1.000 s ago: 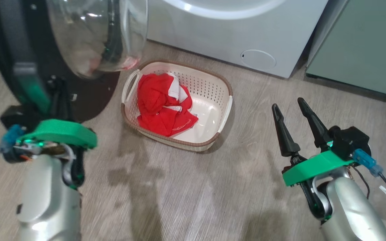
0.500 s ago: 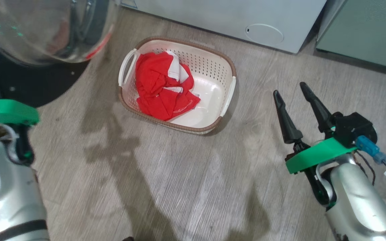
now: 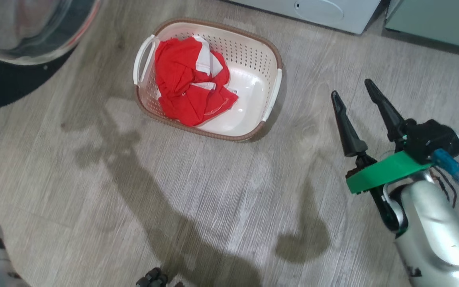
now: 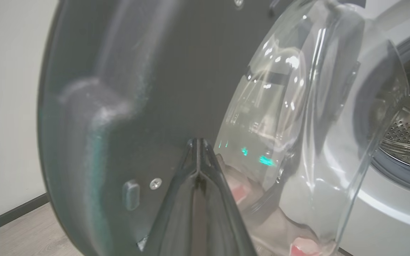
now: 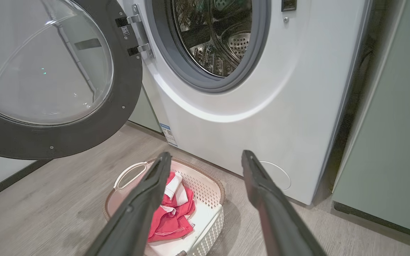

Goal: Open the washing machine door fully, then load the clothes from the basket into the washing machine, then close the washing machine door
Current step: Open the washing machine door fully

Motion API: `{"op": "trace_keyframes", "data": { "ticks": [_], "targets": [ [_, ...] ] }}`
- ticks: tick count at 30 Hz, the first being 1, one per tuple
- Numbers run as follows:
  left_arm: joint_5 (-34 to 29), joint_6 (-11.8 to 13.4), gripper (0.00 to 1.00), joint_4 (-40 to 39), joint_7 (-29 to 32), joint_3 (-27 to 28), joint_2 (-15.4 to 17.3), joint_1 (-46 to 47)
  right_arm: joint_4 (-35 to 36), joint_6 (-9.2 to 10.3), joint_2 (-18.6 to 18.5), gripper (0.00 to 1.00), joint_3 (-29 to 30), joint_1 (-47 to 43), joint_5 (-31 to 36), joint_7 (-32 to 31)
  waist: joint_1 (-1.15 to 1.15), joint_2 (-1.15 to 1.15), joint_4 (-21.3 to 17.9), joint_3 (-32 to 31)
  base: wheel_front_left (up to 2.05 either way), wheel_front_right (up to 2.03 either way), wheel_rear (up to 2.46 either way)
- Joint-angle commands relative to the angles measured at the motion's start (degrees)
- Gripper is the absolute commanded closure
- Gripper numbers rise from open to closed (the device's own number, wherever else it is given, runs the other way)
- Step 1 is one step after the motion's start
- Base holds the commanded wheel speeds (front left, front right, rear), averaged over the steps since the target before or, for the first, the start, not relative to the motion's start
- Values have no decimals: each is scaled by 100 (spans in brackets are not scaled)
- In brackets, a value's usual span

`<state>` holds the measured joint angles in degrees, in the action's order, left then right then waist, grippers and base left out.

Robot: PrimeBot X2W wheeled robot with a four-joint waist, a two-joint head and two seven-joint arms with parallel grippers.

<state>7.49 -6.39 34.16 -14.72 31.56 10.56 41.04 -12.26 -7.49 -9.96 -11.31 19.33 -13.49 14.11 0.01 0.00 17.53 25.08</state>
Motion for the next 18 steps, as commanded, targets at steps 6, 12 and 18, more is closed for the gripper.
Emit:
{"op": "trace_keyframes", "data": {
  "ticks": [6,12,18],
  "targets": [
    [-68,-15,100,138,-28,418,665,419,299,0,-83,0,-74,51,77,-87,-1,0,-21,205,0,0,0],
    [-216,-39,100,249,-28,476,731,597,313,0,-85,0,-43,12,118,-125,-1,0,-28,188,0,0,0],
    [-339,-70,100,191,-28,401,636,498,249,0,-28,0,-86,4,110,-107,-1,0,-25,40,0,0,0]
  ]
}}
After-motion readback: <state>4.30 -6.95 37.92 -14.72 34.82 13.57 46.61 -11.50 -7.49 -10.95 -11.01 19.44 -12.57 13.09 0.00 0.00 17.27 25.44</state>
